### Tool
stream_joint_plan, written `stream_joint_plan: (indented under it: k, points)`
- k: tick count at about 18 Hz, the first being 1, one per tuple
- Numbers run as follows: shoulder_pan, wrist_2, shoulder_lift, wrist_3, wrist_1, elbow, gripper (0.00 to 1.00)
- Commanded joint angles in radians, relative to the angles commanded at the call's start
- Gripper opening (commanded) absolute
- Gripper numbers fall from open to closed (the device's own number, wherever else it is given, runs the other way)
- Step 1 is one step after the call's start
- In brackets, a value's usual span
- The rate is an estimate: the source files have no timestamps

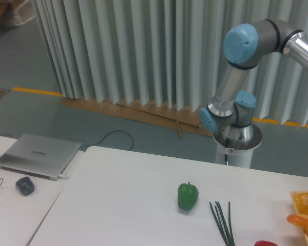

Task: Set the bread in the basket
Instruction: 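Open the gripper to release the bread in the basket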

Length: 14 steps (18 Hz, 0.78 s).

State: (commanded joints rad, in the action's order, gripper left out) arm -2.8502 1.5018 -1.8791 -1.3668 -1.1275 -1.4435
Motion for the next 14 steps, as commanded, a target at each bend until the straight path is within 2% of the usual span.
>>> stream_joint_plan:
  k: [14]
  points:
    - [0.011, -0.002, 0.003, 0.003, -0.002, -0.012, 1.0]
